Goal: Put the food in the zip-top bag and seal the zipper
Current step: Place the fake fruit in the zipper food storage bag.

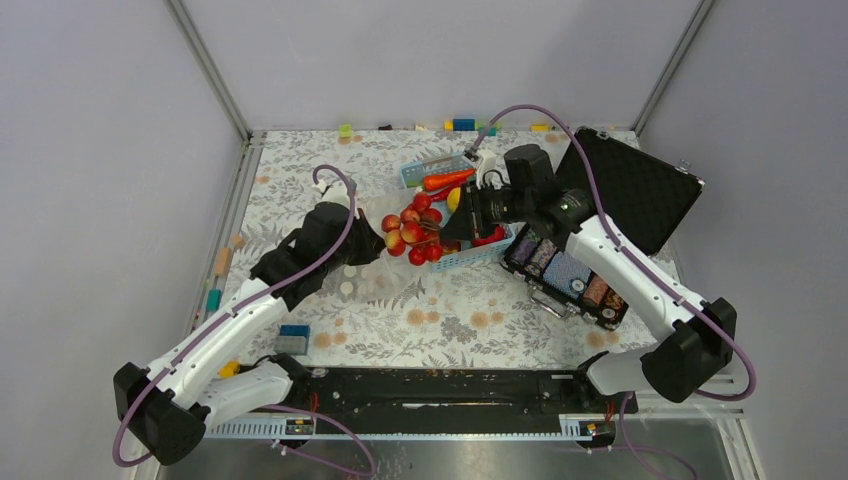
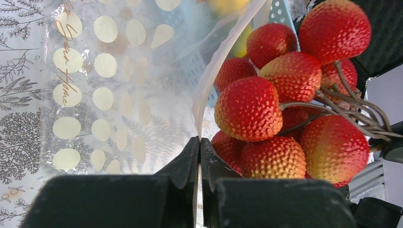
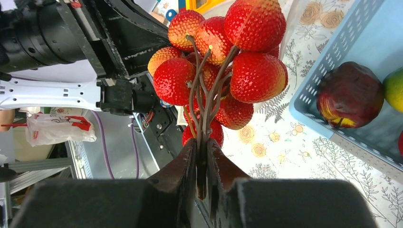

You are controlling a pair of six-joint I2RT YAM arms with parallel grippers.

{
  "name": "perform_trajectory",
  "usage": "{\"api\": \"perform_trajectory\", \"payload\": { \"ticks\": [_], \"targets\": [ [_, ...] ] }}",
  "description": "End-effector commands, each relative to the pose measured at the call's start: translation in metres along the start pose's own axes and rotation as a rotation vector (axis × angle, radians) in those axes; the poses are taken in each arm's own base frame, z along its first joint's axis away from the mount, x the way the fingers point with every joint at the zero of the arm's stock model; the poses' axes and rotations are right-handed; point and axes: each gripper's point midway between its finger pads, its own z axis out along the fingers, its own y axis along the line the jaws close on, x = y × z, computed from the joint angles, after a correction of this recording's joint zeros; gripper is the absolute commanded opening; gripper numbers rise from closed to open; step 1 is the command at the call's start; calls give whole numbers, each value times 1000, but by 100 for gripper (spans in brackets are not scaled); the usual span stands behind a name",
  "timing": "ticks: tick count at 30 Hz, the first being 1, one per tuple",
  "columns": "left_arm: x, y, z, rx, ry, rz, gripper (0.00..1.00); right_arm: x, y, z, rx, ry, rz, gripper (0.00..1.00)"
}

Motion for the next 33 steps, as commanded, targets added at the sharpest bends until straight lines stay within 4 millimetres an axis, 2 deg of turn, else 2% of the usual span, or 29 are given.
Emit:
{"api": "perform_trajectory", "payload": {
  "ticks": [1,7,10,13,16,19,25,29,33],
  "targets": [
    [-16,-15,-6,66,-59,-13,0,7,-4,-1,-7,12,-18,0],
    [-25,-14,-7,42,-88,-45,0,46,-11,-8,-23,51,-86,0],
    [-25,-19,-6,60,-75,-48,0,56,-18,-9,1,58,-99,0],
    [-23,-27,-7,96,-56,-40,0,58,-25,-5,22,68,-82,0],
    [-20,-35,-8,146,-37,-25,0,53,-28,2,47,76,-77,0],
    [-13,-42,-8,190,-5,-14,0,46,-22,11,49,89,-112,0],
    [-4,-51,-7,253,39,14,0,7,-19,32,145,-2,-79,0],
    [2,-55,-8,283,64,29,0,-17,-18,41,164,-93,21,0],
    [7,-59,-8,311,82,31,0,-33,-19,55,152,-163,138,0]
  ]
}}
